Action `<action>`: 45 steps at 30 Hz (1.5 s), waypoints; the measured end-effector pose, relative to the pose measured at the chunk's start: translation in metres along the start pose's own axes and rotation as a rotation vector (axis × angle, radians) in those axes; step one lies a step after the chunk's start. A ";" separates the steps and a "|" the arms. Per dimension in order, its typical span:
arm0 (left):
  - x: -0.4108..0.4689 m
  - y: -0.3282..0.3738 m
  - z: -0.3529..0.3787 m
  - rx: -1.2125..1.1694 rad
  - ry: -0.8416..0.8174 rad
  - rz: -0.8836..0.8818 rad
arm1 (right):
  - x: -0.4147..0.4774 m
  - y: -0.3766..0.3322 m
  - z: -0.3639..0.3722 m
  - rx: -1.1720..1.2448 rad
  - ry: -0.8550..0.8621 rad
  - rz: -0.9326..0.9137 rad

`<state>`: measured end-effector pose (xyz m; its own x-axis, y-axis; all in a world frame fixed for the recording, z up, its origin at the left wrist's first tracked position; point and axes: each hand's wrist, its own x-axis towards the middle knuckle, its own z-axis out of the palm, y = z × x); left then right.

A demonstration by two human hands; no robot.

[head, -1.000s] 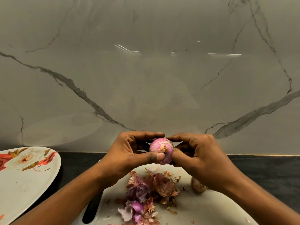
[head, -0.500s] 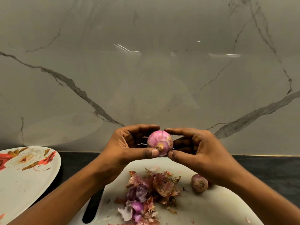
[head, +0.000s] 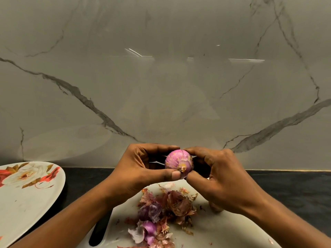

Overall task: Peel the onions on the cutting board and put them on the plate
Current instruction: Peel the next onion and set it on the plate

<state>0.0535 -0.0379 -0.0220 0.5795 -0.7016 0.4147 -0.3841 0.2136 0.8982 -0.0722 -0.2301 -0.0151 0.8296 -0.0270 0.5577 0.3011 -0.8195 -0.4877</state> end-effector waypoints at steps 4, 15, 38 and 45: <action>0.000 -0.001 0.000 -0.009 -0.006 -0.012 | 0.001 0.000 0.001 -0.043 0.014 -0.028; 0.000 -0.004 0.001 -0.013 0.005 -0.010 | 0.000 0.000 0.005 -0.058 -0.016 0.016; 0.003 -0.005 -0.008 0.045 -0.122 -0.023 | -0.001 0.001 -0.011 -0.193 -0.040 -0.181; -0.003 -0.006 0.000 0.148 -0.277 -0.046 | 0.003 0.005 -0.015 -0.246 -0.067 -0.196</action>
<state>0.0544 -0.0373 -0.0283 0.3889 -0.8708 0.3008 -0.4740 0.0908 0.8758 -0.0750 -0.2430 -0.0062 0.7986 0.1762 0.5755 0.3425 -0.9193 -0.1940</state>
